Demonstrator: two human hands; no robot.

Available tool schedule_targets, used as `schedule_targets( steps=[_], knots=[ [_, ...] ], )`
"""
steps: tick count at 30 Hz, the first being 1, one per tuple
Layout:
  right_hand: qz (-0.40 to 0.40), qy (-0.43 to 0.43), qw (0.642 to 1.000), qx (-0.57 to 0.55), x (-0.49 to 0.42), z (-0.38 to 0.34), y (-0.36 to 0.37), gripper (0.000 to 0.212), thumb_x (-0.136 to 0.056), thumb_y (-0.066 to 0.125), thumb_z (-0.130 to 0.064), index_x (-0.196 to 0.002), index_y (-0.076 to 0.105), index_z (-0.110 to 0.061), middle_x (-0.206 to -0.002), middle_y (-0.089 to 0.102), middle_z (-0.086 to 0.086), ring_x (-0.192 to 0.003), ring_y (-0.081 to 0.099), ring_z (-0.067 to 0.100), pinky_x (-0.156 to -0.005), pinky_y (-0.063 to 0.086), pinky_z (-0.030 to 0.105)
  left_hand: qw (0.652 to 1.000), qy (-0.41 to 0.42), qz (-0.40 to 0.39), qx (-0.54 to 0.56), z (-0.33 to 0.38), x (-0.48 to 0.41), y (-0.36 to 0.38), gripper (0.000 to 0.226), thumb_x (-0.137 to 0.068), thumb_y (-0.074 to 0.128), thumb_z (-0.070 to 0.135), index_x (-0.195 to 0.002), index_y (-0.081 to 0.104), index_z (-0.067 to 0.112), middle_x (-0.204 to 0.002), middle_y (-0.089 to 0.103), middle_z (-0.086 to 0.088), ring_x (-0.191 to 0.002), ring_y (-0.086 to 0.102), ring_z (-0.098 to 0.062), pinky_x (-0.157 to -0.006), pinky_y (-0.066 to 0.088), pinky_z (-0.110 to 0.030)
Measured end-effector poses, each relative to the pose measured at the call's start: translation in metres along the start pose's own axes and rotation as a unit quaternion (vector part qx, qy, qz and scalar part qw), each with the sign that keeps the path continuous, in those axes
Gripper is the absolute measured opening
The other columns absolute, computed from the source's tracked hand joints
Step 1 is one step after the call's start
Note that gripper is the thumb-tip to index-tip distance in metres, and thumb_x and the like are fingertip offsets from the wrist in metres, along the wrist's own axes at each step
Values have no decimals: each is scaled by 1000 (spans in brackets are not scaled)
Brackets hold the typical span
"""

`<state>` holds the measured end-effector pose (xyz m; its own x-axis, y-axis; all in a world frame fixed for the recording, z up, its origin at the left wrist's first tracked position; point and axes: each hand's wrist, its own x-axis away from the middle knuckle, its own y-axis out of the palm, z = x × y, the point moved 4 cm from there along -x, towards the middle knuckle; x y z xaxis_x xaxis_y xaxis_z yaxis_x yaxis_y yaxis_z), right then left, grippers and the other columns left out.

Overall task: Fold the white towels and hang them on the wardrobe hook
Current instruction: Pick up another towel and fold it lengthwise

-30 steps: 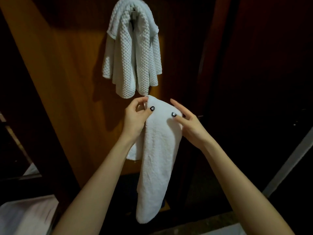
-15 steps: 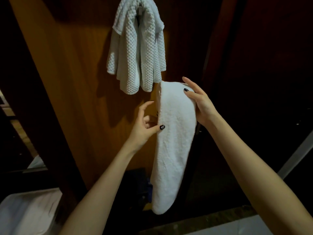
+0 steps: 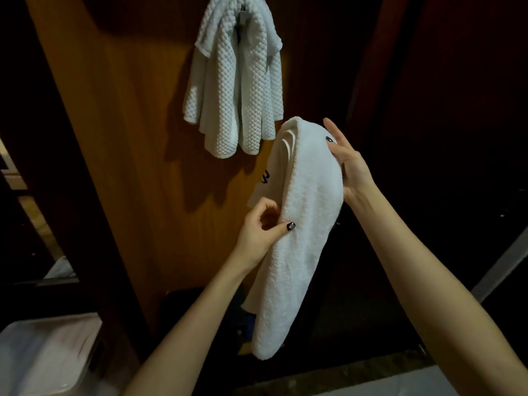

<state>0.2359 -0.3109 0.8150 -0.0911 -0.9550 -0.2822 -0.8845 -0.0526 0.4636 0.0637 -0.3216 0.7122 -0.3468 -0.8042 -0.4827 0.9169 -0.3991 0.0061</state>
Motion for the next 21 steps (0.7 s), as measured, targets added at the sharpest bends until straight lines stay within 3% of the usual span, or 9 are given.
schedule_targets(
  steps=[4,8,10,13,18,21],
  knots=[
    [8,-5,1000,8,-4,0,1,35,-96,51,-6,-120,61,-29,-118,64,5,-83,67,11,-75,57,27,997,-67,-37,-19,-6,-4,2,17,-79,73,5,-74,59,11,-75,66,9,-73,63,-4,-68,50,-21],
    [22,-4,999,-23,-8,4,-2,35,-97,48,-4,-121,61,-26,-102,74,2,-86,68,14,-79,57,30,989,-99,-91,-58,-12,-4,6,15,-85,68,10,-70,64,10,-59,63,17,-56,56,8,-58,39,-8],
    [24,-8,998,-65,-9,4,-3,34,-97,46,-3,-120,61,-23,-100,74,3,-84,69,14,-74,59,29,986,-103,-104,-75,-17,-3,7,14,-87,67,12,-72,68,13,-57,63,19,-55,55,8,-57,37,-6],
    [38,-16,996,-85,-10,-4,-6,33,-98,44,-1,-118,61,-21,-99,73,4,-75,69,11,-65,57,26,989,-71,-52,-117,-24,-6,3,21,-84,71,16,-64,66,20,-57,55,17,-57,49,7,-59,34,-11],
    [61,-40,997,-22,-15,-15,-19,33,-97,47,-3,-117,60,-25,-114,66,4,-92,70,15,-83,57,33,993,-11,19,-120,-28,-12,-10,19,-79,75,14,-67,63,23,-71,61,9,-70,57,-5,-66,43,-19],
    [82,-51,995,36,-17,-20,-26,34,-96,50,-5,-119,59,-27,-120,63,4,-103,67,19,-90,55,37,992,-7,30,-120,-28,-14,-20,22,-80,74,9,-76,59,24,-78,60,7,-72,56,-3,-66,46,-18]
  ],
)
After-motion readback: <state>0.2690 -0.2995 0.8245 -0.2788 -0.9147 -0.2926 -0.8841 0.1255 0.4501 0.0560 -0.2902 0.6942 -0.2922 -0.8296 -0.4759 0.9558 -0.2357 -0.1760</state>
